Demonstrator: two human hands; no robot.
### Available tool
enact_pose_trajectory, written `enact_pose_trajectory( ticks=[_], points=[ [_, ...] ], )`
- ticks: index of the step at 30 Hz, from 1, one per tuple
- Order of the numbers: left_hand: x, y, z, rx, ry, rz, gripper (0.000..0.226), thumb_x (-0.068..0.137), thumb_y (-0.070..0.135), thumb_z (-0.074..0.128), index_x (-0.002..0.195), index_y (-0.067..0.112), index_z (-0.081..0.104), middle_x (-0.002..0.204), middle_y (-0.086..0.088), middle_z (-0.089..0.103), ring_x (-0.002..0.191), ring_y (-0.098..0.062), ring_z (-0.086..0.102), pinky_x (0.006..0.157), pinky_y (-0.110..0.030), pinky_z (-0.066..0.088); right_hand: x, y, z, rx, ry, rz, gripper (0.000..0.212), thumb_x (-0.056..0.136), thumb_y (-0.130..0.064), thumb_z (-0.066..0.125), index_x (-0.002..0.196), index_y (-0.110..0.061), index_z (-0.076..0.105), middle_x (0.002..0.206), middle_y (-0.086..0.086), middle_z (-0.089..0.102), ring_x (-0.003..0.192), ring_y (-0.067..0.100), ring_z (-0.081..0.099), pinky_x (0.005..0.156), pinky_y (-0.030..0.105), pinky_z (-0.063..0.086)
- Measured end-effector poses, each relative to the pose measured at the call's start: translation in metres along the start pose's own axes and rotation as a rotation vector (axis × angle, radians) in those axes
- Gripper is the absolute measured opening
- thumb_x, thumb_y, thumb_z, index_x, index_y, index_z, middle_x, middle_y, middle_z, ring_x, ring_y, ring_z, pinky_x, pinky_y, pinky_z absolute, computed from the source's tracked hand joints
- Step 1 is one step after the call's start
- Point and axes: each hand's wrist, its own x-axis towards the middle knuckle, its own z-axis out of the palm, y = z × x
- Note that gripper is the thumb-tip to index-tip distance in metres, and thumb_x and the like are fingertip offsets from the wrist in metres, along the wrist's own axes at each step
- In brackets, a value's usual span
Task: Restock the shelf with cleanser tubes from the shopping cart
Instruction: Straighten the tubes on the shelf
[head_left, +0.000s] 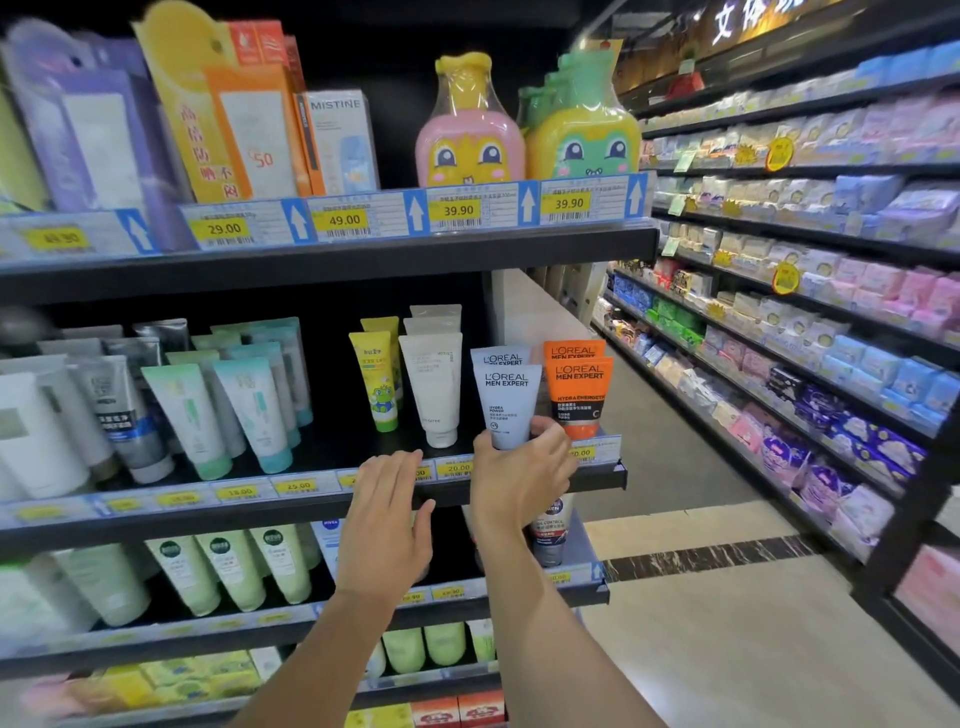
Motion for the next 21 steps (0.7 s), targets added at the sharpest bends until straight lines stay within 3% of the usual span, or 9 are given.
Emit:
enact_pose_trajectory(
  ticks=[12, 21],
  points=[
    [-0.001, 0.002, -0.001, 0.016, 0.001, 0.001, 0.053, 0.092, 0.022, 0.060, 0.141, 0.007, 0.045, 0.134, -0.006, 0.050, 0.127, -0.026, 0.044, 0.116, -0.046, 0.032, -0.001, 0.003, -0.002, -0.034, -0.029, -0.010, 0.051, 0.070, -0.036, 0.078, 0.114, -0.020, 0.057, 0.114, 0.000, 0.063, 0.106, 0.023, 0.050, 0.086, 0.036, 0.041],
    [-0.001, 0.000, -0.001, 0.033, 0.019, 0.026, 0.054, 0.091, 0.021, 0.062, 0.140, 0.005, 0.046, 0.132, -0.008, 0.052, 0.125, -0.027, 0.045, 0.116, -0.046, 0.032, 0.005, 0.002, -0.014, -0.026, -0.139, -0.002, 0.051, 0.076, -0.041, 0.078, 0.118, -0.021, 0.056, 0.118, -0.004, 0.062, 0.113, 0.019, 0.051, 0.093, 0.036, 0.041]
  ],
)
